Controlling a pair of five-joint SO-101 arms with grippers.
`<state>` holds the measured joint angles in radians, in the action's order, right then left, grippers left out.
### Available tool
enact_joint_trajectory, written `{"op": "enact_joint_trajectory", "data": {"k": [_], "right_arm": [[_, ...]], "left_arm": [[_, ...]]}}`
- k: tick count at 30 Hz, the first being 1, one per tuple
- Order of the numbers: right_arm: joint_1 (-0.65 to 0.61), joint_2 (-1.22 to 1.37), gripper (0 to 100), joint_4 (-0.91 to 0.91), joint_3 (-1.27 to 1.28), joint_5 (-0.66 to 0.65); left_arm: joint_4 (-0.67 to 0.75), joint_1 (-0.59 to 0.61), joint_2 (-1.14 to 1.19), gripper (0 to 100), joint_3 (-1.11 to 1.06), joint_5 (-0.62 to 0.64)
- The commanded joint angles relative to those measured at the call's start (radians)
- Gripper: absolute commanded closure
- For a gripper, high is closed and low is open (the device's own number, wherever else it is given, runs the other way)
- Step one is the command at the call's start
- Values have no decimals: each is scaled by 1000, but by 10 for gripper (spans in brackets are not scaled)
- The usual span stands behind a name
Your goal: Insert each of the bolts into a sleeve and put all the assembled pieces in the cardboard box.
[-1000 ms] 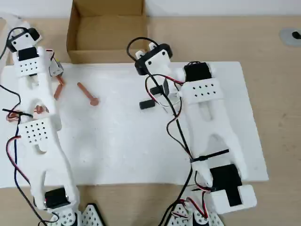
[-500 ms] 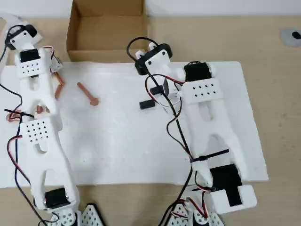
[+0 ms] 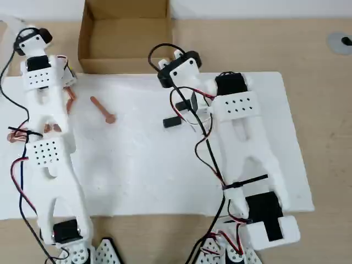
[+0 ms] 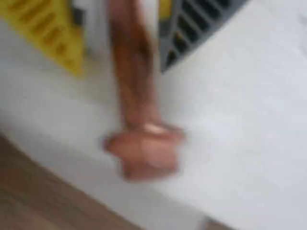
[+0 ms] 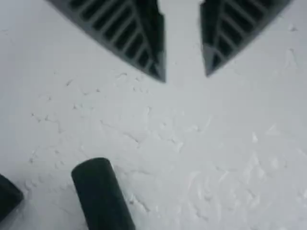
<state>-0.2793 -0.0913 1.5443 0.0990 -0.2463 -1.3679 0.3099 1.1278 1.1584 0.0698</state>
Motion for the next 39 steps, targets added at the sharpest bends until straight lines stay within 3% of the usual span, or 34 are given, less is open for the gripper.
{"op": "enact_joint_trajectory", "data": {"k": [1,10,15,18,21,24,34,39], "right_arm": [[-12,-4,915,3,-56,8],[-12,-4,915,3,-56,6],[-15,-2,917,3,-58,14],[-41,-2,915,3,-59,86],[-81,-2,914,18,-62,103],[-120,12,881,55,-93,94],[-147,239,833,166,-357,-408],[-194,361,832,232,-456,-614]], "left_arm": [[-52,-6,-5,994,5,-8],[-78,38,-8,997,11,48],[-315,21,-71,997,204,-46],[-393,11,-122,998,318,-104],[-393,15,-242,998,281,-137],[-393,-9,-403,998,94,-178],[-390,-58,-1040,993,-571,-275],[-376,-23,-1297,988,-772,-276]]}}
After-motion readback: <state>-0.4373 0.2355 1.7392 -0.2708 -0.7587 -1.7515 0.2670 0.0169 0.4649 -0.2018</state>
